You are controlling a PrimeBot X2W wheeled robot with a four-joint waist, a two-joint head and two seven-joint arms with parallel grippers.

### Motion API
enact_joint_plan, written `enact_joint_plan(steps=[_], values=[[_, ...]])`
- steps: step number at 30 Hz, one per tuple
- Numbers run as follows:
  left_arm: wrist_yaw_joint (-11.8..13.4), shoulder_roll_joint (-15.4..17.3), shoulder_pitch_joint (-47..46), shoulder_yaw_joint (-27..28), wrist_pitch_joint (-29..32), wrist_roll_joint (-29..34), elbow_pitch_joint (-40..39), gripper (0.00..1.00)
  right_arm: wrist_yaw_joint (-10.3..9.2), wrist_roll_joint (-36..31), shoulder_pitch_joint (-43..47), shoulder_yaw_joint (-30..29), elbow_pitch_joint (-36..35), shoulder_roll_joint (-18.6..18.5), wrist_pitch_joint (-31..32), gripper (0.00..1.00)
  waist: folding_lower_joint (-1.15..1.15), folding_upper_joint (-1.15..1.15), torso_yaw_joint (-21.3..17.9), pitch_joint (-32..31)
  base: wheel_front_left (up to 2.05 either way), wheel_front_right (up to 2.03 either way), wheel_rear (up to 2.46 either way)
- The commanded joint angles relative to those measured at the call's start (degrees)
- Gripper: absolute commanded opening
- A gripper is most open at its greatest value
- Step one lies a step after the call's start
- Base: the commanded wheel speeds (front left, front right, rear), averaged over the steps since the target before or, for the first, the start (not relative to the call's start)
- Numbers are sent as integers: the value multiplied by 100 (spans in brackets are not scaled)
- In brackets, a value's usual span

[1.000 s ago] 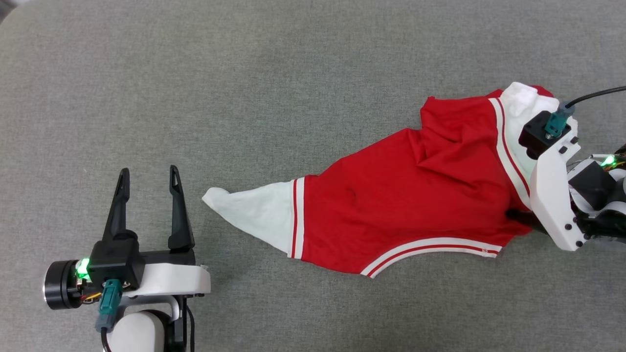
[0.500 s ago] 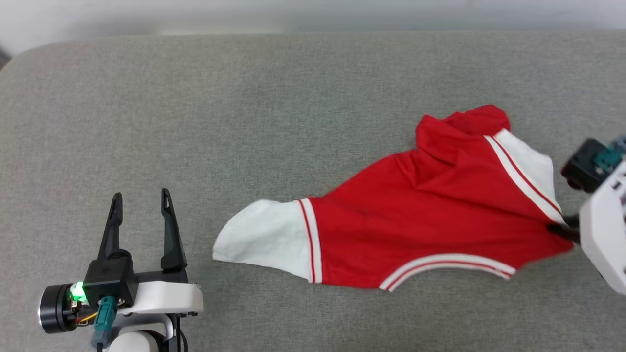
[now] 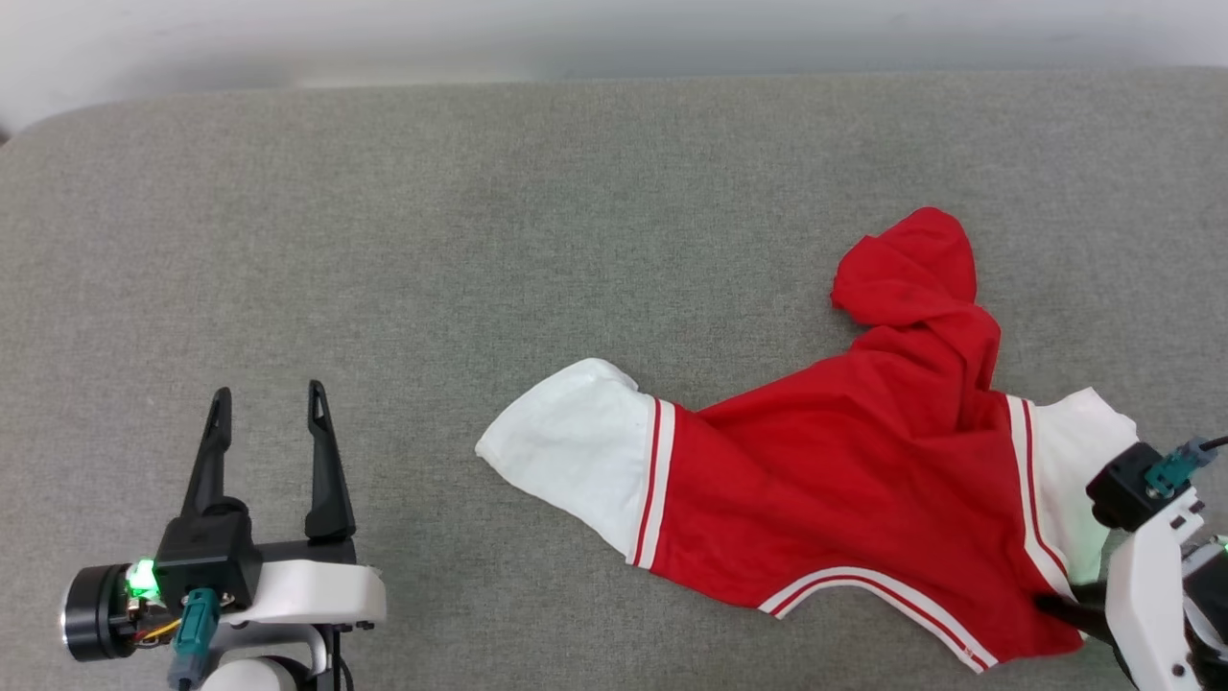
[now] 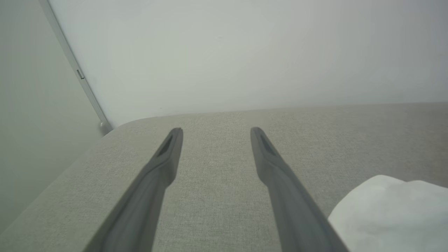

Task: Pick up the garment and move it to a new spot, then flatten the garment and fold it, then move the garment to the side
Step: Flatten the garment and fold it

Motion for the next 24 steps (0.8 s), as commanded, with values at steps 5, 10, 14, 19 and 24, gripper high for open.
enact_joint_plan(steps=[5,10,14,19,24], values=[[-85,241,-115,75,-14,86,9,100,-5,-465,225,-591,-6,265,-645,100,0,0,-71,-258,0,0,0],[-368,614,-335,22,-14,148,64,100,-5,-1145,506,-1488,-206,416,-1496,100,0,0,-160,-465,0,0,0],[-721,970,-701,-95,90,169,240,100,-5,-1756,848,-2422,-272,801,-2133,100,0,0,-197,-538,0,0,0],[-1203,1382,-1334,-436,1026,14,426,100,-5,-2821,1393,-3672,-419,1632,-2771,100,0,0,-226,-548,0,0,0],[-1356,1829,-1947,-1176,2381,-640,468,100,-5,-3805,1881,-4612,-797,2498,-3127,100,0,0,-277,-480,0,0,0]])
